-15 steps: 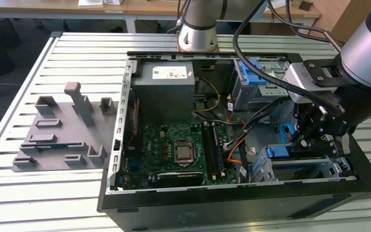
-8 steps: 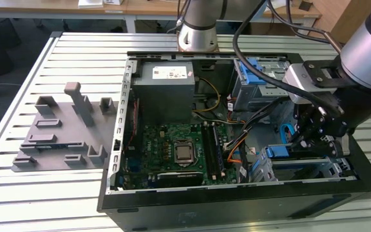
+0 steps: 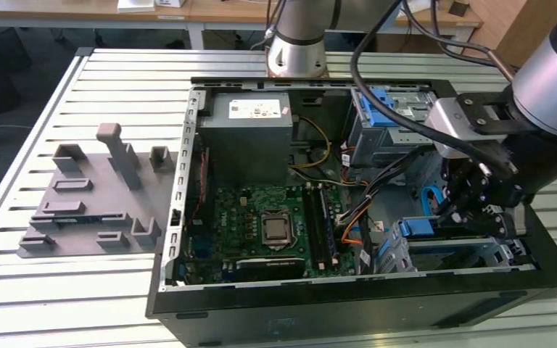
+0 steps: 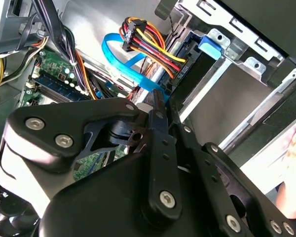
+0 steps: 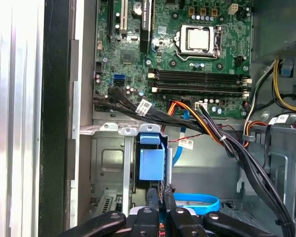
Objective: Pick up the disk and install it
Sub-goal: 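Insert the second disk wire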
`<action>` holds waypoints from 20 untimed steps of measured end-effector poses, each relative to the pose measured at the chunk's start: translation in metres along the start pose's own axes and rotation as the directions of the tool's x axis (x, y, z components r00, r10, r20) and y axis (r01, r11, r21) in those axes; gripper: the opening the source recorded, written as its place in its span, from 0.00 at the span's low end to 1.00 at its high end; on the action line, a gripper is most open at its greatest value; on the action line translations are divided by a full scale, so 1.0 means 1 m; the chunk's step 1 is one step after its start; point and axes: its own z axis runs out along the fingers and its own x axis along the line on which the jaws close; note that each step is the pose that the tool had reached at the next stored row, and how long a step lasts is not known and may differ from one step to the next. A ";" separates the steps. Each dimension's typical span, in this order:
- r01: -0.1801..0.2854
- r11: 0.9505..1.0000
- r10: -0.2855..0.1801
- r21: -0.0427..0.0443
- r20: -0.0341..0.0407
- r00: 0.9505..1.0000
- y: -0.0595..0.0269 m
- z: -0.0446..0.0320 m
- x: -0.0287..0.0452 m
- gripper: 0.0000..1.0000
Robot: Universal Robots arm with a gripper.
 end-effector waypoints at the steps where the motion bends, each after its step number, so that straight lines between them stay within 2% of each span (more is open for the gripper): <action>1: 0.000 1.000 0.000 0.000 0.000 1.000 -0.0005 0.0000 0.0001 0.16; 20: 0.000 1.000 0.000 0.000 0.000 1.000 -0.0019 0.0044 0.0006 0.16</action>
